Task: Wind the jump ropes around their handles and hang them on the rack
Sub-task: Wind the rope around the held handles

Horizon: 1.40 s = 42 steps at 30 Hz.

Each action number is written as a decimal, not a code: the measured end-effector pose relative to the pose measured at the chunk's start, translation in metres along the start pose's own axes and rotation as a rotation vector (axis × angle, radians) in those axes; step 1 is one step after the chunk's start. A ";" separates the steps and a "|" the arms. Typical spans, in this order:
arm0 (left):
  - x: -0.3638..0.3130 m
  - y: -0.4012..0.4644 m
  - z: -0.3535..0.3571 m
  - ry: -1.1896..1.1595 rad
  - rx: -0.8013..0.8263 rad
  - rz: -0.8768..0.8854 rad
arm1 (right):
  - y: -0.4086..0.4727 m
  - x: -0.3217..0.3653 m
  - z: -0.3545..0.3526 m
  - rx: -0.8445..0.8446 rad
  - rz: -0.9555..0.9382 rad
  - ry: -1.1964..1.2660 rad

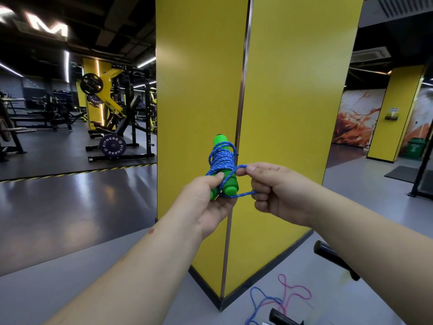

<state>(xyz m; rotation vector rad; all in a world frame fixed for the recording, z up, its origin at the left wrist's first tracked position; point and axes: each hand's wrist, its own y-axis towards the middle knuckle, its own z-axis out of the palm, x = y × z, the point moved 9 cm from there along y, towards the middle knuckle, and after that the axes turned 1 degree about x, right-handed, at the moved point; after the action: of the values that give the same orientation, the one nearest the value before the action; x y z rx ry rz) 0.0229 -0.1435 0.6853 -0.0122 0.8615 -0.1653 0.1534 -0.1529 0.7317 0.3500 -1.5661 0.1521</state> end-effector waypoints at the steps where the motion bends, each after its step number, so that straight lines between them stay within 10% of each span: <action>1: 0.003 -0.001 0.001 -0.003 0.016 -0.025 | 0.003 0.000 -0.008 -0.050 -0.005 -0.020; 22: 0.192 0.093 0.000 -0.005 0.327 -0.465 | 0.031 -0.104 -0.119 -0.209 -0.230 -1.336; 33: 0.223 0.118 -0.015 0.402 0.264 -0.360 | 0.044 -0.140 -0.134 -0.267 -0.308 -1.176; 42: 0.204 0.109 -0.025 0.207 0.317 -0.417 | 0.044 -0.147 -0.140 -0.327 -0.207 -0.894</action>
<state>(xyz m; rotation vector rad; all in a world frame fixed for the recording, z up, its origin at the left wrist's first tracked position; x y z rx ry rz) 0.1499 -0.0651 0.5069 0.1244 1.0242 -0.7025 0.2714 -0.0493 0.5960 0.3337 -2.3710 -0.4840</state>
